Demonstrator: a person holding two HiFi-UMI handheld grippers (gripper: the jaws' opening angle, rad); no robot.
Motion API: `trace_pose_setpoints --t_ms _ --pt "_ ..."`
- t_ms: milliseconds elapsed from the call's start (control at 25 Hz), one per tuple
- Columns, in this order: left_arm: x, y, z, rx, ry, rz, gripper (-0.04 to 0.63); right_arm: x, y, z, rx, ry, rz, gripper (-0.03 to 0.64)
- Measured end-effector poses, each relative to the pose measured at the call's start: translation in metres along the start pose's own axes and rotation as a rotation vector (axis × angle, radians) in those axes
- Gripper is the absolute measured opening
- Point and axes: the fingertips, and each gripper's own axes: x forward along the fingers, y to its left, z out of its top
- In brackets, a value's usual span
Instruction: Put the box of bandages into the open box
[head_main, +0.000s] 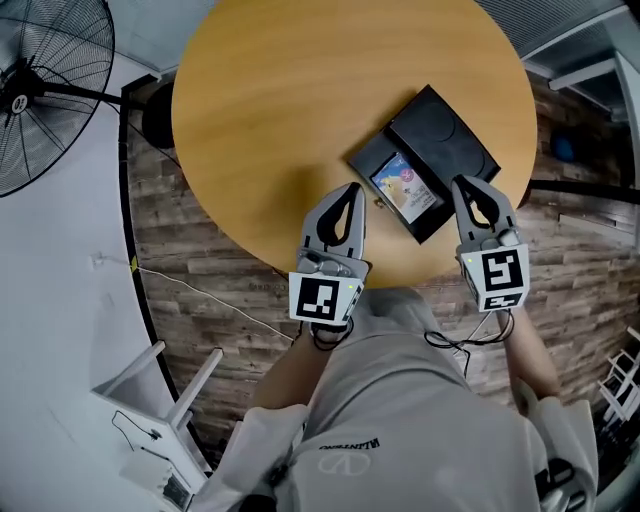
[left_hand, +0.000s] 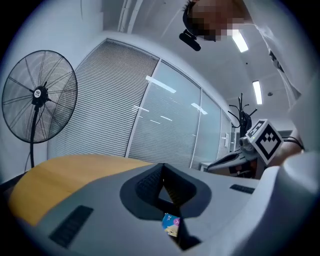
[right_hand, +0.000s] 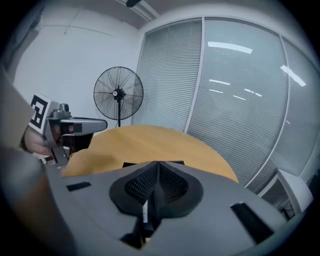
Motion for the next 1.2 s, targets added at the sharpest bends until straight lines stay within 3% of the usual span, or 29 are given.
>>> trace_pose_setpoints --t_ms 160,680,1200 --pt "-0.009 -0.006 0.016 0.068 -0.016 0.023 0.008 -0.028 -0.017 0.022 -0.012 -0.108 -0.041 0.031" --pt "-0.04 -0.003 0.089 0.213 -0.112 0.135 0.008 -0.127 -0.074 0.091 0.124 -0.481 -0.177 0.031" --pt "-0.07 0.013 0.174 0.298 -0.234 0.094 0.008 -0.219 -0.09 0.141 0.16 -0.654 -0.394 0.031"
